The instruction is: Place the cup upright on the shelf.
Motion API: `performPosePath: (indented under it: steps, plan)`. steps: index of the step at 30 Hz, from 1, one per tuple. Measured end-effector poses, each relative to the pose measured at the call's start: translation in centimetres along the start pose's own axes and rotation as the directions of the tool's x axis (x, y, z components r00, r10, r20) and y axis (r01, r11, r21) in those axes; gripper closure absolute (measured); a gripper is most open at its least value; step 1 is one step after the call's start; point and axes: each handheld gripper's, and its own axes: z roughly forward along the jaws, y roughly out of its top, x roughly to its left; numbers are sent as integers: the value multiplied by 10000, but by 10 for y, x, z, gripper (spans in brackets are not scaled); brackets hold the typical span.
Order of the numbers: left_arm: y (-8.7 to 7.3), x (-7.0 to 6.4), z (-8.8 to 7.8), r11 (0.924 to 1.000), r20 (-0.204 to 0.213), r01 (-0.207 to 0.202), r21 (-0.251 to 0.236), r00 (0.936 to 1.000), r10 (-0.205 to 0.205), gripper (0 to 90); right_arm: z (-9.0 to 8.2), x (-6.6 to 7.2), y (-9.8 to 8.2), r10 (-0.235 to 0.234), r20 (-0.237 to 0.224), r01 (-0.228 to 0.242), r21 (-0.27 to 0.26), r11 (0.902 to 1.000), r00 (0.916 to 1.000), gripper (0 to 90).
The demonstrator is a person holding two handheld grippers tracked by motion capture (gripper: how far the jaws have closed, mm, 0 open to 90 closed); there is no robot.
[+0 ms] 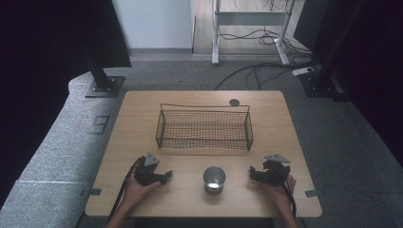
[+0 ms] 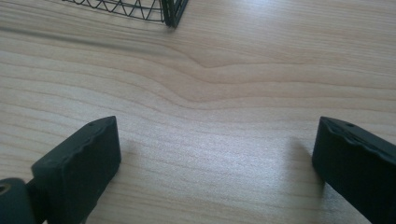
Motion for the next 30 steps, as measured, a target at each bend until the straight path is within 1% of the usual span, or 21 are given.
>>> performPosePath:
  steps: [1,2,4,5,6,10,11,13,14,15,16,17,18,19,21,22,23,24,26,27,30]
  plan:
    - [0,0,0,10000,0,4,-2,10000,-4,166,-2,1,-1,-15,130,16,-121,9999,9999,47]
    - [0,0,0,10000,0,0,0,10000,0,166,-4,1,-2,-107,140,111,-261,9996,9998,67]
    - [0,0,0,10000,0,1,-1,10000,-1,166,-5,2,-2,-174,107,178,-330,9993,9998,69]
    - [0,0,0,10000,-1,2,-1,10000,-2,166,-7,3,-3,-266,-116,261,-423,9988,9996,76]
    - [0,0,0,10000,-3,0,-1,10000,0,165,-9,3,-3,-328,-225,317,-465,9984,9992,78]
    - [0,0,0,10000,0,2,-2,10000,-2,166,-15,3,-2,-328,-624,282,-725,9970,9975,89]
    - [0,0,0,10000,0,2,-2,10000,-2,166,-15,3,-2,-328,-624,282,-725,9970,9975,89]
    - [0,0,0,10000,1,4,-1,10000,-4,166,-23,3,-2,-307,-795,229,-971,9950,9964,101]
    - [0,0,0,10000,1,4,-1,10000,-4,166,-23,3,-2,-307,-795,229,-971,9950,9964,101]
    - [0,0,0,10000,2,3,-1,10000,-3,166,-32,3,-3,-257,-961,135,-1262,9919,9950,112]
    - [0,0,0,10000,3,4,-3,10000,-4,166,-32,3,-3,-257,-961,135,-1262,9919,9950,112]
    - [0,0,0,10000,3,3,-4,10000,-3,166,-35,2,-3,-249,-1062,108,-1319,9912,9940,113]
    - [0,0,0,10000,2,4,-3,10000,-4,166,-42,2,-3,-221,-1305,31,-1435,9896,9912,117]
    - [0,0,0,10000,2,4,-3,10000,-4,166,-42,2,-3,-221,-1305,31,-1435,9896,9912,117]
    - [0,0,0,10000,1,2,0,10000,-2,166,-50,2,-1,-193,-1614,-74,-1631,9866,9867,119]
    - [0,0,0,10000,3,6,-3,10000,-6,166,-52,3,0,-175,-1658,-118,-1745,9846,9860,124]
    - [0,0,0,10000,3,6,-3,10000,-6,166,-52,3,0,-175,-1658,-118,-1745,9846,9860,124]
    - [0,0,0,10000,2,4,-3,10000,-4,166,-57,5,2,-143,-1784,-204,-1908,9814,9839,127]
    - [0,0,0,10000,4,5,-3,10000,-5,166,-62,9,4,-218,-2004,-201,-2047,9786,9795,127]
    - [0,0,0,10000,4,4,-4,10000,-4,166,-62,9,4,-218,-2004,-201,-2047,9786,9795,127]
    - [0,0,0,10000,4,4,-3,10000,-4,166,-69,14,6,-369,-2241,-138,-2207,9752,9739,129]
